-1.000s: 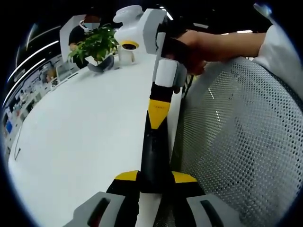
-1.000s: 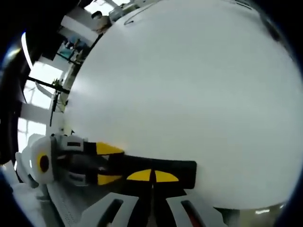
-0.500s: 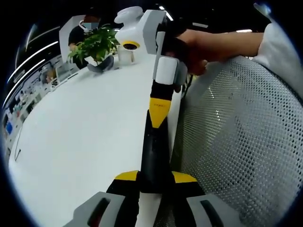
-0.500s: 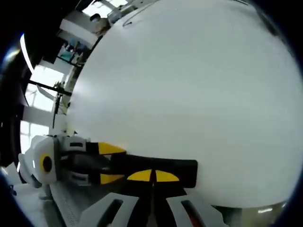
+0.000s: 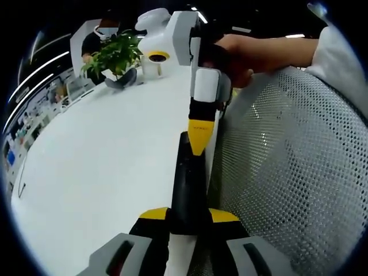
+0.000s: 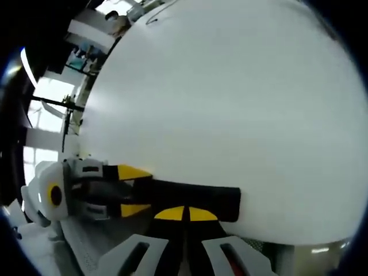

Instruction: Press the specified remote control buttons in sequence, fully releasing each button before pressing the next.

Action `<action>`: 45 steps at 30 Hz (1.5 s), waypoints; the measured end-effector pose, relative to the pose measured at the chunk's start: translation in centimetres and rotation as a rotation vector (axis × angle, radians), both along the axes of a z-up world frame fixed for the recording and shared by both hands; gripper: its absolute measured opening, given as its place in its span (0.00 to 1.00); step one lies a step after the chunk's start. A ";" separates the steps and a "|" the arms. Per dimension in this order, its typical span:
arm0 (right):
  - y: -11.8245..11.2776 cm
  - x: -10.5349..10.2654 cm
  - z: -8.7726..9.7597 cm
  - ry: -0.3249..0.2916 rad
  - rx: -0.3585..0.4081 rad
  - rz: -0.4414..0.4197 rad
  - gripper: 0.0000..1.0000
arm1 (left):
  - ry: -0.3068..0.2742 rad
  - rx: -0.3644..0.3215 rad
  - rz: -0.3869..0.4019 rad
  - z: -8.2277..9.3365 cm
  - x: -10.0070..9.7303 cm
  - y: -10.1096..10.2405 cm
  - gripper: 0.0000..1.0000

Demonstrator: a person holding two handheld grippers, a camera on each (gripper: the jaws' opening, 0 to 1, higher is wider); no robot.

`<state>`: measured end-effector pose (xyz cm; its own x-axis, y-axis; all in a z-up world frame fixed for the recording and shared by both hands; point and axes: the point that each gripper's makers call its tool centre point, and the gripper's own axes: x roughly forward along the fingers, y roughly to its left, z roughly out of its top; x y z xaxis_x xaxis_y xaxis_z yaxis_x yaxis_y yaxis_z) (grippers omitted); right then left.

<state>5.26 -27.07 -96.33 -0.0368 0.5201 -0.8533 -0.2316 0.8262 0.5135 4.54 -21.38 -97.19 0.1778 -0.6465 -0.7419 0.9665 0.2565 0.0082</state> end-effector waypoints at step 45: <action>-1.1 -0.1 -0.5 -0.018 -0.117 0.076 0.00 | 0.010 -0.019 0.011 0.0 0.0 -0.1 0.24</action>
